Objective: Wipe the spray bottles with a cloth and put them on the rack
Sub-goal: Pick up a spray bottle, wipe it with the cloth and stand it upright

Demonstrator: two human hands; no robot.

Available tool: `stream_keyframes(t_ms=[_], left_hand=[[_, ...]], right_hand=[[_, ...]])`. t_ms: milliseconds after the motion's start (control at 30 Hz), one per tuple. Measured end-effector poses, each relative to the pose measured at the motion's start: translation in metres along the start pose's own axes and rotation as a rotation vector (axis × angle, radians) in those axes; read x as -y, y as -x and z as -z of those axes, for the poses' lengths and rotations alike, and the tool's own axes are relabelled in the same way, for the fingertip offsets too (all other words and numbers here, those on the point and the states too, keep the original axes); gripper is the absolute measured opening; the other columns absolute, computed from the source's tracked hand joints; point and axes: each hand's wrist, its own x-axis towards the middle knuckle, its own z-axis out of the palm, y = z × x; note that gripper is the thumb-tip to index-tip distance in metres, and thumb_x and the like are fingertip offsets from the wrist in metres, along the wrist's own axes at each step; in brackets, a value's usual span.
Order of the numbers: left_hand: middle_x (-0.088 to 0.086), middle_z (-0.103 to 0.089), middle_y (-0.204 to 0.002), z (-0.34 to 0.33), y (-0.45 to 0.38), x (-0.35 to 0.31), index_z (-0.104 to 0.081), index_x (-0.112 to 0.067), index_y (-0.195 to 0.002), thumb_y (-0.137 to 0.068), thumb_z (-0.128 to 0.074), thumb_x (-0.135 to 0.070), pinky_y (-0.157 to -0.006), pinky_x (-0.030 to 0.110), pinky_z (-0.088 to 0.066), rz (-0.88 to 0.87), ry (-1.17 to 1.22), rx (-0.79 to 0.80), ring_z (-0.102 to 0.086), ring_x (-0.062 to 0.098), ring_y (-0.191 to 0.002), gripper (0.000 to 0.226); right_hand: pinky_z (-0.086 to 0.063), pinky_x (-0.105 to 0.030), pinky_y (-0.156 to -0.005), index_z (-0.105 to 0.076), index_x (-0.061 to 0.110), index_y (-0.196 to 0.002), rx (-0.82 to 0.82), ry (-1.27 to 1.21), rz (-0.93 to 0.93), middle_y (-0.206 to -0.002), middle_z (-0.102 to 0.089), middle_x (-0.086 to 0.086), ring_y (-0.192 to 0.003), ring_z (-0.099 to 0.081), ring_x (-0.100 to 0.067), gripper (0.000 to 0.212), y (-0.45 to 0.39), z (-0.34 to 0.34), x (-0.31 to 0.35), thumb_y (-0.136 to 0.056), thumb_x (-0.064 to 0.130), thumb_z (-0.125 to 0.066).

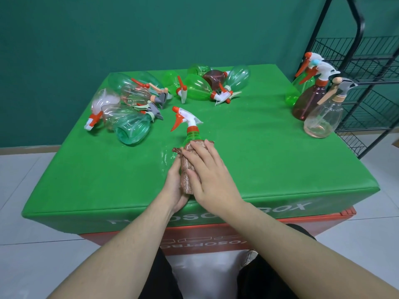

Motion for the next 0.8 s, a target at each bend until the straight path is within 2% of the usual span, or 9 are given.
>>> stream_keyframes(t_ms=[67,200,267,400,500,600,667,800], left_hand=[[0.008,-0.072,-0.129,0.001,0.000,0.001,-0.066,-0.017,-0.129,-0.110,-0.034,-0.043,-0.097,0.035,-0.058,-0.014,0.035,-0.010,-0.069,0.019,-0.118,0.046],[0.001,-0.078,-0.112,-0.002,0.002,-0.001,-0.068,-0.027,-0.121,-0.108,-0.032,-0.044,-0.074,0.041,-0.059,-0.014,-0.056,-0.002,-0.075,0.015,-0.100,0.041],[0.000,-0.079,-0.107,-0.004,0.003,-0.002,-0.068,-0.028,-0.117,-0.108,-0.030,-0.046,-0.077,0.046,-0.056,-0.006,-0.100,-0.010,-0.076,0.014,-0.093,0.043],[0.003,-0.079,-0.110,-0.001,0.002,-0.002,-0.070,-0.028,-0.116,-0.108,-0.031,-0.050,-0.088,0.053,-0.055,0.018,-0.125,-0.010,-0.076,0.019,-0.095,0.046],[0.003,-0.077,-0.114,-0.001,0.002,0.000,-0.067,-0.028,-0.125,-0.104,-0.036,-0.053,-0.088,0.056,-0.057,0.001,-0.145,-0.001,-0.075,0.020,-0.098,0.045],[0.006,-0.073,-0.125,0.003,-0.002,0.004,-0.049,-0.026,-0.146,-0.091,-0.060,-0.058,-0.072,0.050,-0.060,-0.064,-0.157,-0.037,-0.075,0.020,-0.101,0.064],[0.007,-0.072,-0.126,0.005,-0.006,0.006,-0.042,-0.024,-0.151,-0.086,-0.069,-0.051,-0.071,0.044,-0.061,-0.095,-0.104,-0.050,-0.074,0.021,-0.104,0.075],[0.011,-0.070,-0.127,0.006,-0.009,0.006,-0.039,-0.018,-0.151,-0.081,-0.073,-0.040,-0.073,0.034,-0.061,-0.124,0.008,-0.082,-0.074,0.023,-0.105,0.081]], right_hand=[[-0.020,-0.048,-0.125,-0.052,0.014,-0.145,0.015,-0.014,-0.015,-0.156,-0.042,-0.007,-0.151,-0.025,-0.030,0.046,-0.010,0.002,0.000,-0.103,0.028,-0.038],[-0.020,-0.044,-0.125,-0.049,0.015,-0.147,0.083,-0.162,-0.151,-0.159,-0.037,-0.005,-0.149,-0.027,-0.024,0.044,-0.033,0.011,-0.002,-0.107,0.026,-0.039],[-0.020,-0.039,-0.126,-0.046,0.019,-0.151,0.107,-0.222,-0.233,-0.163,-0.032,0.000,-0.150,-0.027,-0.018,0.044,-0.042,0.013,-0.004,-0.108,0.029,-0.037],[-0.022,-0.036,-0.125,-0.044,0.025,-0.152,0.109,-0.323,-0.352,-0.166,-0.027,0.006,-0.150,-0.027,-0.013,0.044,-0.047,0.012,-0.005,-0.109,0.032,-0.036],[-0.021,-0.035,-0.125,-0.042,0.024,-0.153,0.089,-0.317,-0.347,-0.165,-0.027,0.005,-0.150,-0.026,-0.011,0.045,-0.041,0.010,-0.002,-0.110,0.031,-0.034],[-0.016,-0.029,-0.125,-0.036,0.020,-0.157,0.073,-0.274,-0.275,-0.166,-0.024,0.003,-0.151,-0.021,-0.008,0.047,-0.025,0.010,0.001,-0.110,0.029,-0.032],[-0.012,-0.028,-0.126,-0.029,0.020,-0.159,0.086,-0.244,-0.234,-0.168,-0.018,0.003,-0.153,-0.014,-0.005,0.049,-0.012,0.010,0.000,-0.111,0.029,-0.030],[-0.015,-0.043,-0.127,-0.016,0.028,-0.162,0.126,-0.189,-0.185,-0.170,-0.005,0.008,-0.155,-0.003,-0.005,0.054,0.014,0.005,-0.004,-0.109,0.036,-0.026]])
